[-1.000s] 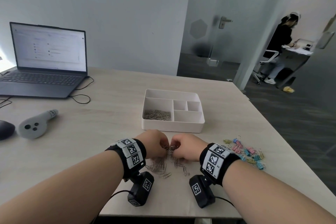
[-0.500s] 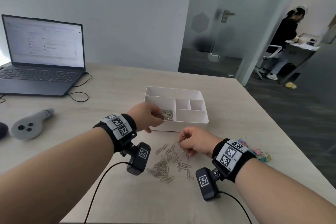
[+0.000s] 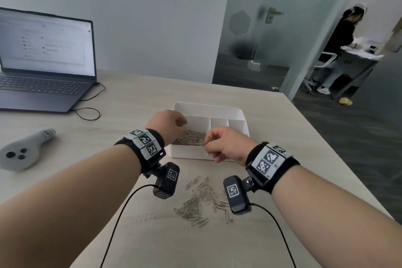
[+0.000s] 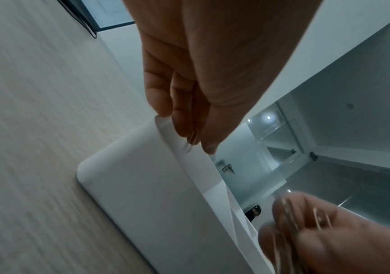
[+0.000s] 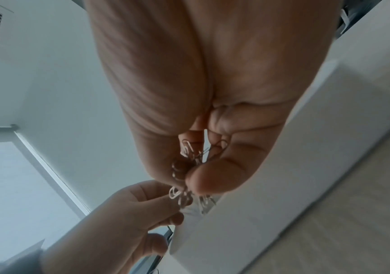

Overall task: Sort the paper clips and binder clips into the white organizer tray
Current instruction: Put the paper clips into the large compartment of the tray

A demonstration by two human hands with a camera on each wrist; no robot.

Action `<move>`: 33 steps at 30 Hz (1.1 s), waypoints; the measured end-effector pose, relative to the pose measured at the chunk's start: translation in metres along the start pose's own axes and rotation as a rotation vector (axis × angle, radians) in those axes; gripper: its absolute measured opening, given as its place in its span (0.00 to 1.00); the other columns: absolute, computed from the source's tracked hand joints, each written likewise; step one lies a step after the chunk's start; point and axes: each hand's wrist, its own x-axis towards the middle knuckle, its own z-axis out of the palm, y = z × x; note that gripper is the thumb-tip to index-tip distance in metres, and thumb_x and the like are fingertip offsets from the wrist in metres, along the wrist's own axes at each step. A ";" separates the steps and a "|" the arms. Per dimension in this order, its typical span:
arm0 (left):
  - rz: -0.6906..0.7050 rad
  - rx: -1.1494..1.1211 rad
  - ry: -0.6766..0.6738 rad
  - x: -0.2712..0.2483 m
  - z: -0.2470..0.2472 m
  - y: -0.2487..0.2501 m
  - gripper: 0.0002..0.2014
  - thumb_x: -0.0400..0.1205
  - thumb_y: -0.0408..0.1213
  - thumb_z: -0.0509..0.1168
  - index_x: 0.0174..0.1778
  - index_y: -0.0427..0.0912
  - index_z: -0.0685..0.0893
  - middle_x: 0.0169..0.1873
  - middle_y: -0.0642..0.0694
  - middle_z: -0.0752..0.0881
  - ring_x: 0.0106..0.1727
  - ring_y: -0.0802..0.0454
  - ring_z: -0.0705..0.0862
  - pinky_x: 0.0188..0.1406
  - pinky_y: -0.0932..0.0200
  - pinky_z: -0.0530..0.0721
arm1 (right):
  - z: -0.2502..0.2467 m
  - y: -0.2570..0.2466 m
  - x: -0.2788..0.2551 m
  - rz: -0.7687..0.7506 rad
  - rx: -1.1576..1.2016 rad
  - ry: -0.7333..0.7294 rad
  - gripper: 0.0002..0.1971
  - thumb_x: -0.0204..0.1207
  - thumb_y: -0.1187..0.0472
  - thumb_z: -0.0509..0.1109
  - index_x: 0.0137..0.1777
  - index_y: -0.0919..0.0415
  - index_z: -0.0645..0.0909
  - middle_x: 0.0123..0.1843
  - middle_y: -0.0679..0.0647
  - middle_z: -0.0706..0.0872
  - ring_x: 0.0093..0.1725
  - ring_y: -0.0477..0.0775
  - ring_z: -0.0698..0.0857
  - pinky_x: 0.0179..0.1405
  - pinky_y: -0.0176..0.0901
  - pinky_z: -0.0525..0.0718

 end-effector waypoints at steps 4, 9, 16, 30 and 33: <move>-0.013 -0.064 0.028 -0.006 -0.005 -0.006 0.05 0.79 0.42 0.71 0.48 0.53 0.89 0.40 0.59 0.87 0.38 0.60 0.84 0.37 0.67 0.77 | 0.002 -0.019 0.021 -0.033 -0.021 0.060 0.10 0.75 0.75 0.71 0.41 0.60 0.79 0.31 0.56 0.80 0.26 0.48 0.80 0.22 0.38 0.82; -0.046 -0.087 0.006 -0.021 -0.011 -0.016 0.05 0.78 0.44 0.69 0.37 0.54 0.88 0.29 0.59 0.86 0.34 0.58 0.84 0.33 0.63 0.78 | 0.009 -0.030 0.046 -0.041 -0.107 0.146 0.09 0.74 0.74 0.70 0.39 0.61 0.79 0.30 0.59 0.82 0.26 0.53 0.81 0.27 0.44 0.84; -0.055 -0.117 -0.062 -0.047 -0.008 -0.022 0.06 0.78 0.43 0.68 0.38 0.52 0.89 0.33 0.56 0.88 0.37 0.55 0.87 0.37 0.61 0.84 | 0.022 -0.024 0.056 -0.029 -0.364 0.230 0.06 0.70 0.69 0.73 0.40 0.57 0.81 0.35 0.60 0.89 0.31 0.58 0.88 0.45 0.61 0.92; -0.017 0.230 -0.435 -0.085 0.024 -0.006 0.21 0.84 0.39 0.58 0.73 0.52 0.81 0.70 0.48 0.79 0.70 0.47 0.79 0.72 0.55 0.75 | 0.009 -0.006 -0.016 -0.135 -0.472 0.177 0.07 0.80 0.58 0.68 0.51 0.52 0.87 0.47 0.48 0.89 0.38 0.46 0.85 0.41 0.42 0.87; 0.012 0.324 -0.469 -0.093 0.031 0.002 0.22 0.84 0.42 0.56 0.74 0.55 0.80 0.71 0.44 0.75 0.71 0.40 0.76 0.75 0.49 0.72 | 0.008 0.007 -0.040 -0.071 -0.708 -0.021 0.14 0.81 0.58 0.66 0.64 0.51 0.86 0.57 0.46 0.86 0.51 0.45 0.85 0.50 0.37 0.80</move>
